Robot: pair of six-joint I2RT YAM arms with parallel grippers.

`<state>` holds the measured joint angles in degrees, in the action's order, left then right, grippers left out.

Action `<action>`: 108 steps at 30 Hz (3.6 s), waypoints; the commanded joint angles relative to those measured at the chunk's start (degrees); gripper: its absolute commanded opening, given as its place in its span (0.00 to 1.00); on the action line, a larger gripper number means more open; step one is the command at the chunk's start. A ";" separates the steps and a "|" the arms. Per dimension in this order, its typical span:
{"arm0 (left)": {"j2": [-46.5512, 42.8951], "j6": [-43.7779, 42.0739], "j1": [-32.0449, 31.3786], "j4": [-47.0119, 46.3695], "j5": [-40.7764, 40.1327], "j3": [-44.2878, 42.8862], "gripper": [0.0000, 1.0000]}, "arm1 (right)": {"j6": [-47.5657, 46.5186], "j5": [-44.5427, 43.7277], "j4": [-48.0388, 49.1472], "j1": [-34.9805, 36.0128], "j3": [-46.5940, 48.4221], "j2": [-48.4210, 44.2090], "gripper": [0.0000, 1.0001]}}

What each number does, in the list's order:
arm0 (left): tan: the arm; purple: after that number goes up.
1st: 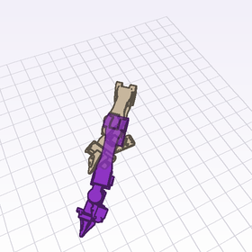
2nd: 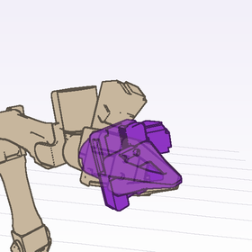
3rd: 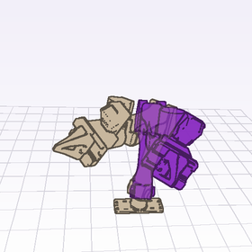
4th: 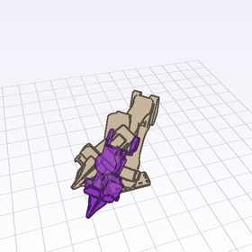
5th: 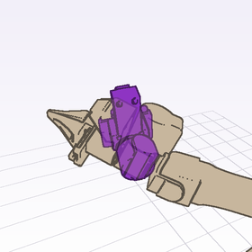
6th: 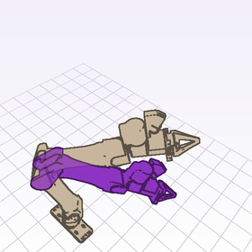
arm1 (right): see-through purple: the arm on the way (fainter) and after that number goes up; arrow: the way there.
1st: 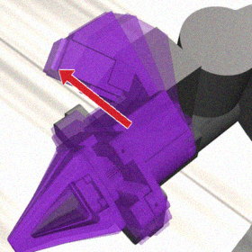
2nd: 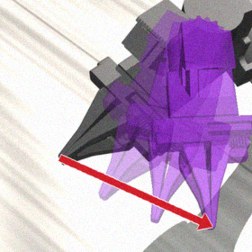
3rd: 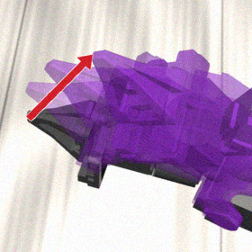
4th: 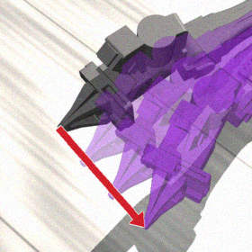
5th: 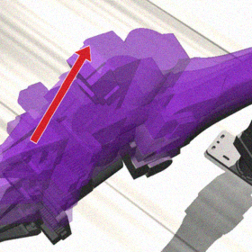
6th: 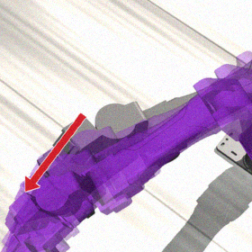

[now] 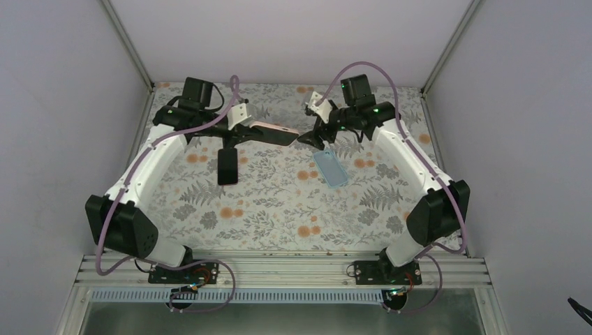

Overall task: Take the phone out of the phone case
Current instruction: Remove the phone case from the phone.

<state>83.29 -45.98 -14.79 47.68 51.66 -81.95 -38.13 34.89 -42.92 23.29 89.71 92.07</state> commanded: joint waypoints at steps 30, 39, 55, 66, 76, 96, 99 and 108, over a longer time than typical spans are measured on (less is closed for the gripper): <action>0.21 2.05 -1.35 -0.95 2.24 -1.26 0.02 | -0.09 5.76 5.88 -2.26 -5.20 2.37 0.86; -0.06 1.65 -1.34 -0.27 2.89 -1.11 0.02 | 0.05 5.40 6.47 -3.19 -3.60 4.85 0.83; -0.42 -1.40 -3.23 4.65 5.48 0.55 0.02 | -1.91 2.89 4.63 -5.48 9.42 13.65 0.79; 0.03 -2.19 -4.70 6.08 6.32 0.13 0.02 | -3.35 -0.43 3.84 -5.92 15.24 16.86 0.78; 0.12 -1.05 -5.41 4.55 4.15 -0.14 0.02 | -6.18 1.17 0.72 -6.04 15.15 15.67 0.79; 0.09 0.09 -5.43 2.79 1.21 0.33 0.02 | -13.00 7.65 -6.03 -3.17 -6.21 -2.15 0.83; 0.12 0.27 -5.43 2.68 1.12 0.42 0.02 | -12.35 7.90 -5.09 -2.61 -6.05 -1.54 0.82; 0.33 0.65 -5.43 2.29 0.99 0.13 0.02 | -12.21 8.49 -4.79 -2.37 -5.13 -0.34 0.80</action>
<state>85.43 -45.65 -20.36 52.36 49.93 -81.10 -50.72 41.39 -48.42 20.60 83.88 90.89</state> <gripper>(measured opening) 0.118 0.803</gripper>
